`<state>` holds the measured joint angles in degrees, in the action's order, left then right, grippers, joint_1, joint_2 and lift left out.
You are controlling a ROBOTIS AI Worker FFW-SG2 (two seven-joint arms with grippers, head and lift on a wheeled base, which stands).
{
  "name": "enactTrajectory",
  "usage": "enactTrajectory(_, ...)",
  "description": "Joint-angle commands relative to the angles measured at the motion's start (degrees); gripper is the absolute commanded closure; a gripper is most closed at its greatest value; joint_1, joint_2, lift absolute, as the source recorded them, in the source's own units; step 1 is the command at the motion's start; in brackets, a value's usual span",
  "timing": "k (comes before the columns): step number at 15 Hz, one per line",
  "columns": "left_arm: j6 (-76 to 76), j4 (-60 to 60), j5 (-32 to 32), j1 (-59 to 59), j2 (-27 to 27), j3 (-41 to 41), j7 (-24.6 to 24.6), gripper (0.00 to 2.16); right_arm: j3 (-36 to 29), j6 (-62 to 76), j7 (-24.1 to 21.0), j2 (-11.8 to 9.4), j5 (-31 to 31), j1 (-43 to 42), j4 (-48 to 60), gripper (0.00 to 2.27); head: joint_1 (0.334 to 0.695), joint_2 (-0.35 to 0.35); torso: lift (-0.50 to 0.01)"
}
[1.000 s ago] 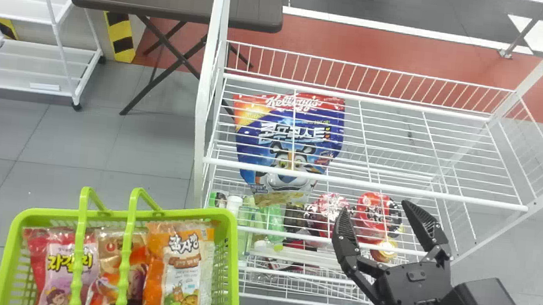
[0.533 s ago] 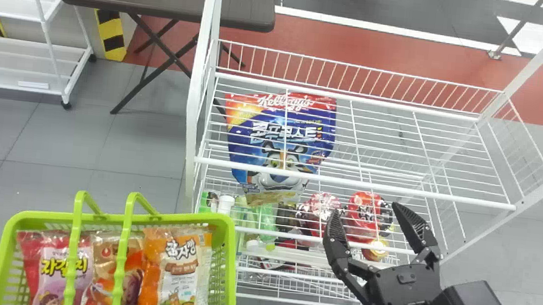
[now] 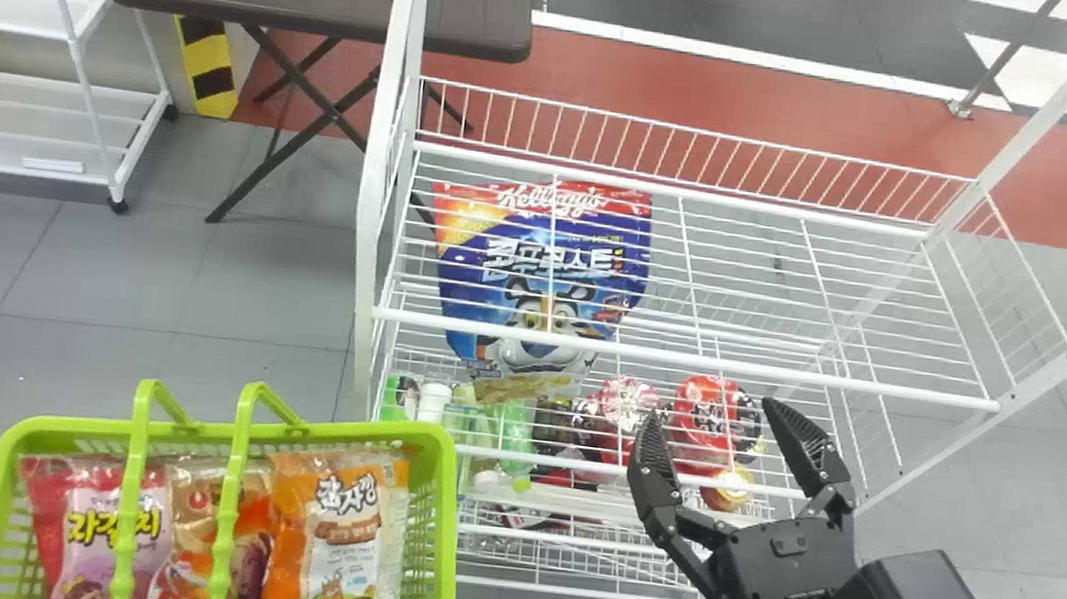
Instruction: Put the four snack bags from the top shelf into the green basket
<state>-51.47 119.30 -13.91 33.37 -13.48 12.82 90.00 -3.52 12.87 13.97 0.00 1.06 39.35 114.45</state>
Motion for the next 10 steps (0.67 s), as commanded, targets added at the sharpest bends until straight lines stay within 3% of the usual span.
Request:
enactTrajectory(1, 0.18, -0.12, 0.64, 0.03, 0.65, -0.08, 0.57, 2.15, 0.0, 0.0, 0.0, 0.05, 0.0, -0.32, -0.1, 0.05, 0.695, -0.157, 0.0)
enactTrajectory(10, 0.18, 0.14, 1.43, 0.55, 1.79, -0.69, 0.57, 2.15, 0.26, 0.7, -0.09, 0.05, 0.0, -0.76, -1.42, 0.05, 0.695, -0.172, 0.0)
